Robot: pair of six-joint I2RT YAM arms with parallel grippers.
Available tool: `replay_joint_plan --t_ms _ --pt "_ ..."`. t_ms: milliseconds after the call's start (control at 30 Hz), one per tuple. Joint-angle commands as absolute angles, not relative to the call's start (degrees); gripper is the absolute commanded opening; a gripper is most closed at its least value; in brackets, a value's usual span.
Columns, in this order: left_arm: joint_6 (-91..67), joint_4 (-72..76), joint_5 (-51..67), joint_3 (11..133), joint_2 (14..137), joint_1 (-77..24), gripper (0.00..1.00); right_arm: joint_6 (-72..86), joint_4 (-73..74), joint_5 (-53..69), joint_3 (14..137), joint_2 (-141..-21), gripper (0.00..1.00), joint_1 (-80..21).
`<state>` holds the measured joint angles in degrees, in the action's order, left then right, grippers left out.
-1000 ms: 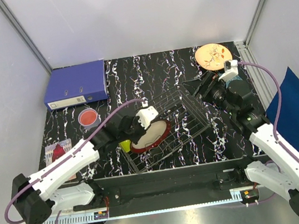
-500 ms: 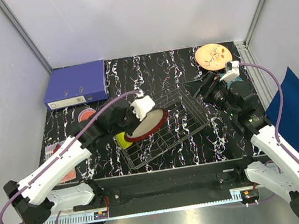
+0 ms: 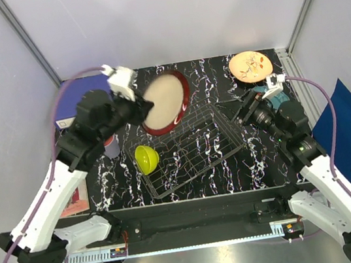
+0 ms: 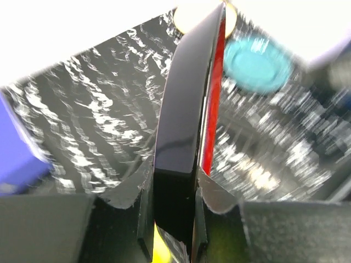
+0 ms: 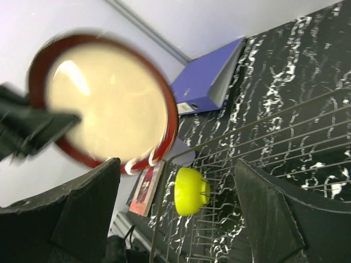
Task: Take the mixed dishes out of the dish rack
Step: Pick up the plate from the dish rack.
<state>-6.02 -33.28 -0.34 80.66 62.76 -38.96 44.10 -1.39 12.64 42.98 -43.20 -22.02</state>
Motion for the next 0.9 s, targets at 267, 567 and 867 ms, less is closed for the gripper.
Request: replay_joint_plan --t_ms 267,567,867 --pt "-61.9 20.8 40.9 69.4 67.8 -19.5 0.0 50.4 -11.0 20.7 41.1 -39.4 0.93 -22.2" --pt "-65.7 25.9 41.7 65.0 68.7 -19.9 0.0 52.6 -17.6 22.3 43.0 -46.5 0.93 -22.2" --pt "-64.9 26.1 42.0 63.5 69.9 -22.8 0.0 53.3 -23.6 23.2 46.7 -54.7 0.92 -22.3"
